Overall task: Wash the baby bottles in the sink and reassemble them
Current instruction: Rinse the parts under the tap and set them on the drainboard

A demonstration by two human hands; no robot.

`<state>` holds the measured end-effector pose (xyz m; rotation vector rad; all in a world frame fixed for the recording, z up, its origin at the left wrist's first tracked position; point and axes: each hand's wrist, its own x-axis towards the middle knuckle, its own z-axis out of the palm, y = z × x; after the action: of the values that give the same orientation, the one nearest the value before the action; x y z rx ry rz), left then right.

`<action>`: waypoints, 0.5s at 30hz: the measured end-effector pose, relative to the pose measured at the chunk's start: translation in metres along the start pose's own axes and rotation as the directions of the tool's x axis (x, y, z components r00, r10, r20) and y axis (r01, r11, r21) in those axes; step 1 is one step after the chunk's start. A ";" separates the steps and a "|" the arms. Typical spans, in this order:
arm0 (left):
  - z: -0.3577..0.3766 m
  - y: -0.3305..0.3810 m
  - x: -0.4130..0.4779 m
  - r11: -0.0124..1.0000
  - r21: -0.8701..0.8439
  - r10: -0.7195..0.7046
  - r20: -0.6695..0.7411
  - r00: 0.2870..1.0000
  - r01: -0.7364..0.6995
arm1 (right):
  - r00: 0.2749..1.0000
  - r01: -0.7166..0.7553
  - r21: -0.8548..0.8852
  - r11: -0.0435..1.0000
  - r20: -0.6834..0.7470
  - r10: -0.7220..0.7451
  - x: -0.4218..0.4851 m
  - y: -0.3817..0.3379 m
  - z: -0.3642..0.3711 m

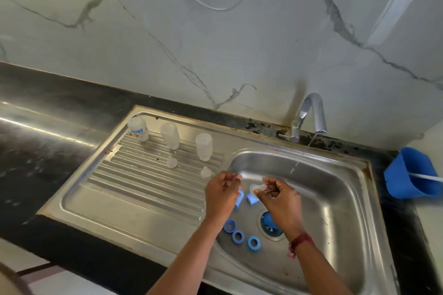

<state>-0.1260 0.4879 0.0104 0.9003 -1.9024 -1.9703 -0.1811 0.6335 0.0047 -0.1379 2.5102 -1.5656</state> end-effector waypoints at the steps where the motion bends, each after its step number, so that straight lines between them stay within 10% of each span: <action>1: -0.007 0.000 0.002 1.000 -0.017 0.018 -0.051 0.999 -0.019 | 1.000 0.025 0.016 1.000 0.009 -0.025 -0.002 -0.007 0.008; 15: -0.182 -0.003 0.088 0.973 -0.179 -0.214 -0.474 0.854 0.144 | 0.930 0.298 -0.051 0.953 0.240 -0.278 0.004 -0.119 0.189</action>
<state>-0.0863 0.2904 -0.0063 1.4213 -1.4188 -1.7149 -0.1493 0.4136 0.0292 -0.6900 2.4563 -1.4373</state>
